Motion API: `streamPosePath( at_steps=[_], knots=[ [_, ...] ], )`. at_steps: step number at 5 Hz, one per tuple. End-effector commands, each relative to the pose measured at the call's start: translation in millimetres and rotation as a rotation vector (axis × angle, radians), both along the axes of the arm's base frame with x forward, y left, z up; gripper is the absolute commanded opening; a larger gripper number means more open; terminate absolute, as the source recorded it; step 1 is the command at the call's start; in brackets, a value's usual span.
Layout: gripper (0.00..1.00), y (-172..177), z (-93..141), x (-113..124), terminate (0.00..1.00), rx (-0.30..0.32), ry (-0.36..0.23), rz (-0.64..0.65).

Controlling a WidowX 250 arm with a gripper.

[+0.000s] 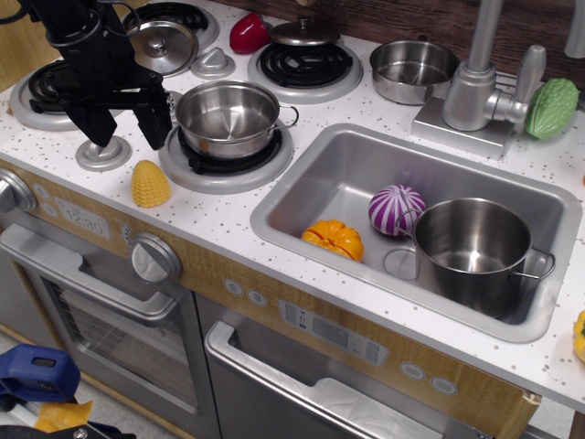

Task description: Put corn in pan which is on stove

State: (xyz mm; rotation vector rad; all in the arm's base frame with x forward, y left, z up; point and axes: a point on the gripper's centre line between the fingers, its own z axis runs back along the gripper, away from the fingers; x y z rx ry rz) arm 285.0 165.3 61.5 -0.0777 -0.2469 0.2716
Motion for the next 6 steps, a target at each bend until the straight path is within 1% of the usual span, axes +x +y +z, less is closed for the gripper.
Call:
streamPosePath(
  at_steps=[1,2,4,5,6],
  knots=[
    [1.00,0,0,0,0.00,0.000,0.000,0.000],
    [1.00,4,-16,2,0.00,-0.071,-0.006,-0.014],
    [1.00,5,-38,4,0.00,-0.056,-0.014,0.013],
    [1.00,9,-46,2,0.00,-0.042,-0.027,0.011],
    [1.00,7,-52,0,0.00,-0.042,-0.044,0.028]
  ],
)
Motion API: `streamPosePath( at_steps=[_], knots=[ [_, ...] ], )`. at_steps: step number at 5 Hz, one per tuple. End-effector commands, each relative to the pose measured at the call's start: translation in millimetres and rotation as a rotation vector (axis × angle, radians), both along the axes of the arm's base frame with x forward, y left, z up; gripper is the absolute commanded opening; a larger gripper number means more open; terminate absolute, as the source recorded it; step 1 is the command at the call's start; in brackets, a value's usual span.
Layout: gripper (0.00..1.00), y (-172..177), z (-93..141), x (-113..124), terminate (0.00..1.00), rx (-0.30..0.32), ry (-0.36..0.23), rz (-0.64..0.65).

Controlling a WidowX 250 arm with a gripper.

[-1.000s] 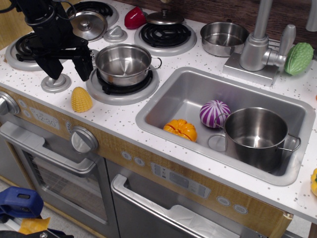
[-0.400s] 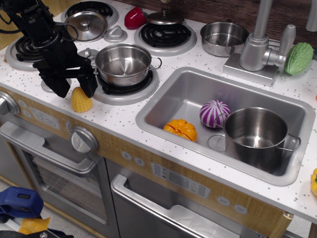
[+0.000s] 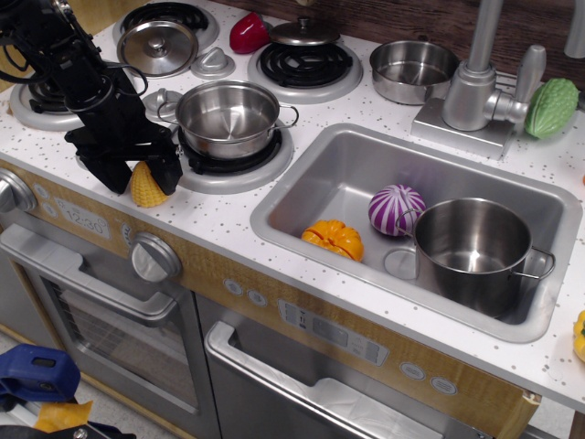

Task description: Put corn in pan which is on stove

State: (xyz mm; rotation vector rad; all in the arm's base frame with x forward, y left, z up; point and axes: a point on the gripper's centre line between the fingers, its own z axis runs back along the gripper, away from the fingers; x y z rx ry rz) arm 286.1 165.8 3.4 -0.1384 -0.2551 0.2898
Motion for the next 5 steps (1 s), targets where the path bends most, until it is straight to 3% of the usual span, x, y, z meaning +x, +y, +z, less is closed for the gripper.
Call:
streamPosePath(
  at_steps=[1,2,4,5],
  knots=[
    [0.00,5,9,0,0.00,0.042,-0.026,0.014],
    [0.00,9,32,0,0.00,0.074,-0.026,-0.023],
    [0.00,3,113,26,0.00,0.236,-0.064,-0.113],
    [0.00,-3,125,55,0.00,0.277,-0.139,-0.175]
  ],
)
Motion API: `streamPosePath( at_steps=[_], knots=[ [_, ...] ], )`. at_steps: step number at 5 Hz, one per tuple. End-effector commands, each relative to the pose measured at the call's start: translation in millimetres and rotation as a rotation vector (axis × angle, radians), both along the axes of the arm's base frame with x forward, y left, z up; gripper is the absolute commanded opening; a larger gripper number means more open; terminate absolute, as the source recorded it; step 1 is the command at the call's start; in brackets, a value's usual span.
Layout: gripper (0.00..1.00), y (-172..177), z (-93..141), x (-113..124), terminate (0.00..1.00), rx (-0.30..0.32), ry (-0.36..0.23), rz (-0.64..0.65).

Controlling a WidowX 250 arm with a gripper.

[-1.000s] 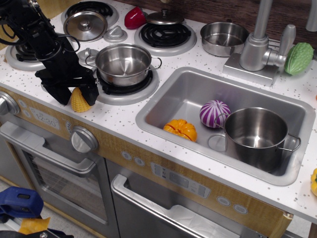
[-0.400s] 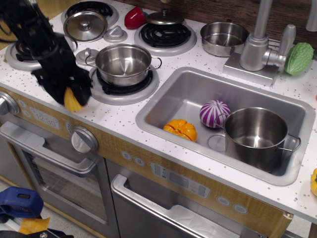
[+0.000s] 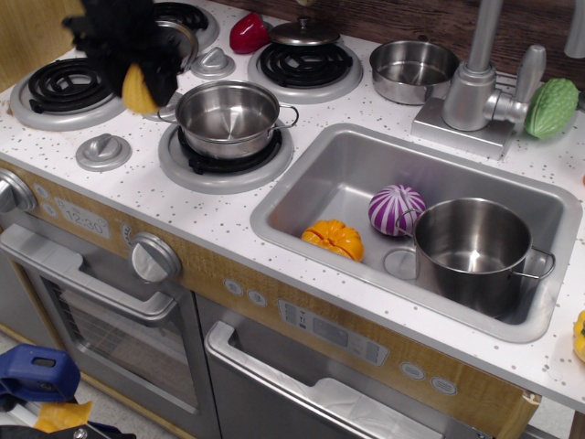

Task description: Put corn in pan which is on stove

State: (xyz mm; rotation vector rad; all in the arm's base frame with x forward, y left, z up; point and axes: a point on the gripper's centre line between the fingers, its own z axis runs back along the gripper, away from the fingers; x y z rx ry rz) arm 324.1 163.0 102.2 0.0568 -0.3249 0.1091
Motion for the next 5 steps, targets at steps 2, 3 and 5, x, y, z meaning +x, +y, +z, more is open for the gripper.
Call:
streamPosePath(
  at_steps=[2,3,5],
  knots=[
    [1.00,0,5,49,0.00,0.032,-0.140,-0.123],
    [1.00,-9,-12,48,0.00,-0.006,-0.165,-0.114],
    [1.00,-9,-12,48,1.00,-0.006,-0.165,-0.114]
  ],
)
